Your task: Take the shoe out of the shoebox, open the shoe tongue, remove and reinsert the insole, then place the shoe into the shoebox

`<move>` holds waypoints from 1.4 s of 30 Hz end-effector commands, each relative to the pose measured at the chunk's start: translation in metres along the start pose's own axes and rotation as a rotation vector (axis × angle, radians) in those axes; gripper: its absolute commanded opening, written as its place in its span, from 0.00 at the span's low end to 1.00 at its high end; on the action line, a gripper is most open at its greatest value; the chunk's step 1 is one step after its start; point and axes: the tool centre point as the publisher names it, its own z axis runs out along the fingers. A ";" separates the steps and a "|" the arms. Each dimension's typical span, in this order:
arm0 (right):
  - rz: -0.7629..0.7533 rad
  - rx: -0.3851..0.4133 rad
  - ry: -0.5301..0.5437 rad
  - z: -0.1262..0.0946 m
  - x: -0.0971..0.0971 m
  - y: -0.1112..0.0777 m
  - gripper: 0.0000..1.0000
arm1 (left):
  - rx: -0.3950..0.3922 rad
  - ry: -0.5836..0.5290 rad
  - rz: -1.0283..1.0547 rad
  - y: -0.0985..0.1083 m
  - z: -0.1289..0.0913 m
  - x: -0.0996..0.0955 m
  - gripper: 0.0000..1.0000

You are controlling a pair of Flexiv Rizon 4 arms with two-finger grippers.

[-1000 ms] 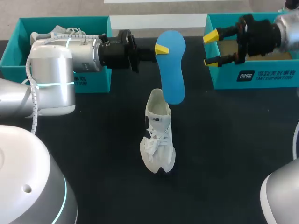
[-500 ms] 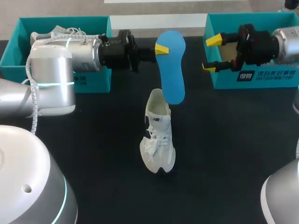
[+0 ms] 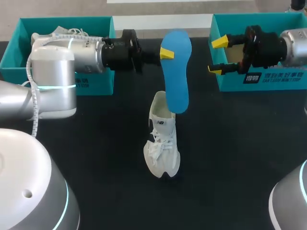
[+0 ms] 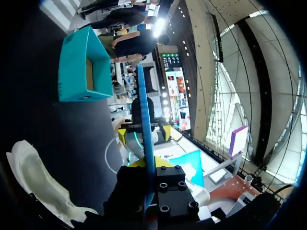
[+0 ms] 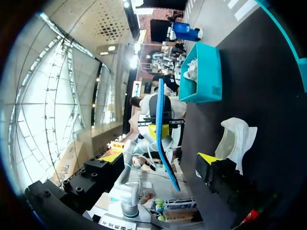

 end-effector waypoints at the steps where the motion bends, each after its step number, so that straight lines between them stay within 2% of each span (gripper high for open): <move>1: 0.001 0.000 -0.002 0.002 0.000 0.001 1.00 | -0.129 -0.032 0.537 -0.007 -0.004 -0.004 0.00; 4: 0.001 0.000 -0.002 0.002 0.000 0.001 1.00 | -0.121 0.024 0.661 -0.007 -0.004 0.001 0.00; 6: 0.001 0.000 -0.002 0.002 0.000 0.001 1.00 | -0.145 0.010 0.808 -0.009 -0.005 0.001 0.00; 9: 0.001 0.000 -0.002 0.002 0.000 0.001 1.00 | -0.134 0.006 0.920 -0.012 -0.006 0.005 0.00; 13: 0.001 0.000 -0.002 0.002 0.000 0.001 1.00 | -0.169 -0.051 1.143 -0.013 -0.008 0.010 0.00; 19: 0.001 0.000 -0.002 0.002 0.000 0.001 1.00 | -0.098 -0.115 1.413 -0.017 -0.013 0.017 0.00; 24: 0.001 0.000 -0.002 0.002 0.000 0.001 1.00 | -0.048 -0.142 1.560 -0.021 -0.018 0.019 0.00; 25: 0.001 0.000 -0.002 0.002 0.000 0.001 1.00 | -0.053 -0.143 1.576 -0.022 -0.018 0.020 0.00; 26: 0.001 0.000 -0.002 0.002 0.000 0.001 1.00 | -0.027 -0.134 1.608 -0.023 -0.019 0.021 0.00; 42: 0.001 0.000 -0.002 0.002 0.000 0.001 1.00 | -0.027 -0.134 1.608 -0.023 -0.019 0.021 0.00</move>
